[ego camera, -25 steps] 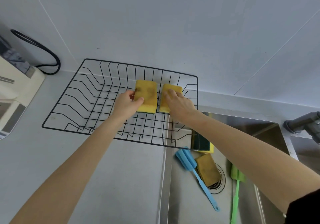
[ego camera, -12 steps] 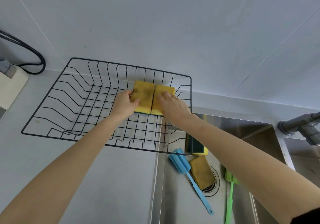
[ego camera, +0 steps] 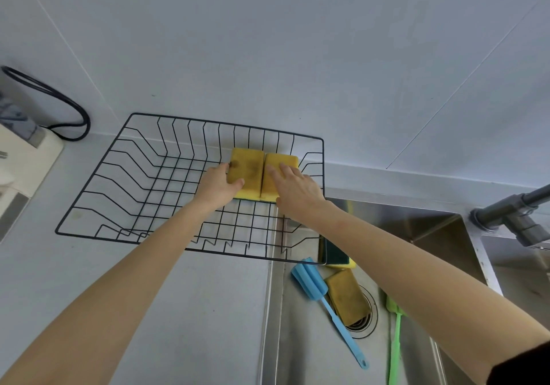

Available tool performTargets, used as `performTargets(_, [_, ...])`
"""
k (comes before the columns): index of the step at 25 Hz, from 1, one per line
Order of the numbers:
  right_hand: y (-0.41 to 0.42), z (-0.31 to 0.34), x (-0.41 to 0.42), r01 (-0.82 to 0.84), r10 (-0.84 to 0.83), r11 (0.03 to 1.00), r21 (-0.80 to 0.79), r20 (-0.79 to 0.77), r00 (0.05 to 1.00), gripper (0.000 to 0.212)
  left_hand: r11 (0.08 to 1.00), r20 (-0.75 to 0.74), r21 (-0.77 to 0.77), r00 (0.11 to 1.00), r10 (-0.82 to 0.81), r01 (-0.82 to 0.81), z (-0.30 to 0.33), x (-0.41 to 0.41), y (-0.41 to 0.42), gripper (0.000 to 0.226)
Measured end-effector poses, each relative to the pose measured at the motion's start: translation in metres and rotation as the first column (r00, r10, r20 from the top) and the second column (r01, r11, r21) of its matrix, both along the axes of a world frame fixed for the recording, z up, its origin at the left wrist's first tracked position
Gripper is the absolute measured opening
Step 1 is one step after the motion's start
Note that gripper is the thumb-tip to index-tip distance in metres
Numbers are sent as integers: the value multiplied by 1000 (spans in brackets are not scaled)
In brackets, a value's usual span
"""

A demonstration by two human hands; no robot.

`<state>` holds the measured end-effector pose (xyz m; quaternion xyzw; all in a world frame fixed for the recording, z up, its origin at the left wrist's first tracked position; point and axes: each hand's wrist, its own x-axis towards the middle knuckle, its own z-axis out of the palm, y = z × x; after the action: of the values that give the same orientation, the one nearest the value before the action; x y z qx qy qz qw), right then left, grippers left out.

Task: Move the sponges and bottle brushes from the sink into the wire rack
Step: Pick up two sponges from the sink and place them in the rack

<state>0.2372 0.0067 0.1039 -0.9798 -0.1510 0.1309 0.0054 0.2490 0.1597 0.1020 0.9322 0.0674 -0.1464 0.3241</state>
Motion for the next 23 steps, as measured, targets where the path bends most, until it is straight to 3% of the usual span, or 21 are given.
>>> performTargets(13, [-68, 76, -87, 96, -109, 989, 112, 115, 987, 62, 973, 216, 73, 949, -229, 218, 99, -77, -59, 52])
performTargets(17, [-97, 89, -117, 147, -159, 983, 108, 115, 980, 61, 953, 204, 27, 931, -302, 303, 108, -100, -84, 55])
performTargets(23, [-135, 91, -152, 220, -225, 973, 64, 99, 969, 60, 915, 215, 91, 889, -404, 394, 110, -131, -122, 55])
